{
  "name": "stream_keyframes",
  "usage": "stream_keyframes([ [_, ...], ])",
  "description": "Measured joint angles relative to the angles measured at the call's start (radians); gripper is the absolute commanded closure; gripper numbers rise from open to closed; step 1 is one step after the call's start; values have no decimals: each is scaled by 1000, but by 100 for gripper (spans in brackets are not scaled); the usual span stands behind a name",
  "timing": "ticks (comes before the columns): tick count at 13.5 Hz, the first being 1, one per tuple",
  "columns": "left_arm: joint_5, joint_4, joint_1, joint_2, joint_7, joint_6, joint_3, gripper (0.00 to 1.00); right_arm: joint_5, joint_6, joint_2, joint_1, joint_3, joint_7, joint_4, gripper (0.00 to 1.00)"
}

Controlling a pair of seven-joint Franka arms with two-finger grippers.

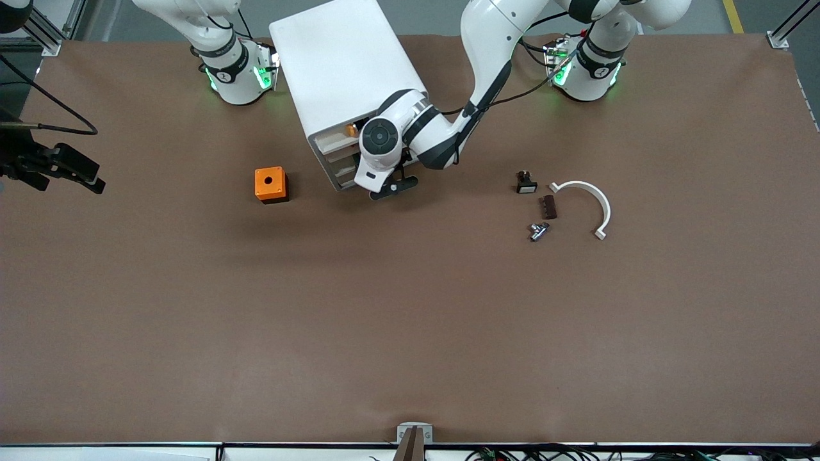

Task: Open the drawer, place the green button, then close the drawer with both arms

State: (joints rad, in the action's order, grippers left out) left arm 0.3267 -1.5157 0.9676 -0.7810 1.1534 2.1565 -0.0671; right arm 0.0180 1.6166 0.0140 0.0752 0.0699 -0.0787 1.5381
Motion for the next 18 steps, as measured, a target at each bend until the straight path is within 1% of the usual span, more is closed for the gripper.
stream_keyframes([
  [3,0,5,-2,0,0,3,4,0,0,0,0,-3,0,0,0,0],
  [5,-2,15,-20,2,0,10,27,0,0,0,0,-4,0,2,0,0],
  [6,-19,24,-46,5,-1,12,41,0,0,0,0,-4,0,2,0,0],
  [8,-119,40,-123,27,-1,13,63,0,0,1,0,-4,-1,2,-1,0],
  [10,-217,50,-218,72,-2,12,70,0,0,1,0,-4,-2,2,-3,0],
  [13,-256,52,-347,166,-6,-1,73,0,1,1,0,-4,-4,2,-6,0],
  [15,-268,54,-416,237,-9,-54,74,0,1,1,0,-24,-28,2,-6,0],
  [18,-323,56,-494,356,-10,-192,73,0,1,1,0,-48,-54,2,-6,0],
])
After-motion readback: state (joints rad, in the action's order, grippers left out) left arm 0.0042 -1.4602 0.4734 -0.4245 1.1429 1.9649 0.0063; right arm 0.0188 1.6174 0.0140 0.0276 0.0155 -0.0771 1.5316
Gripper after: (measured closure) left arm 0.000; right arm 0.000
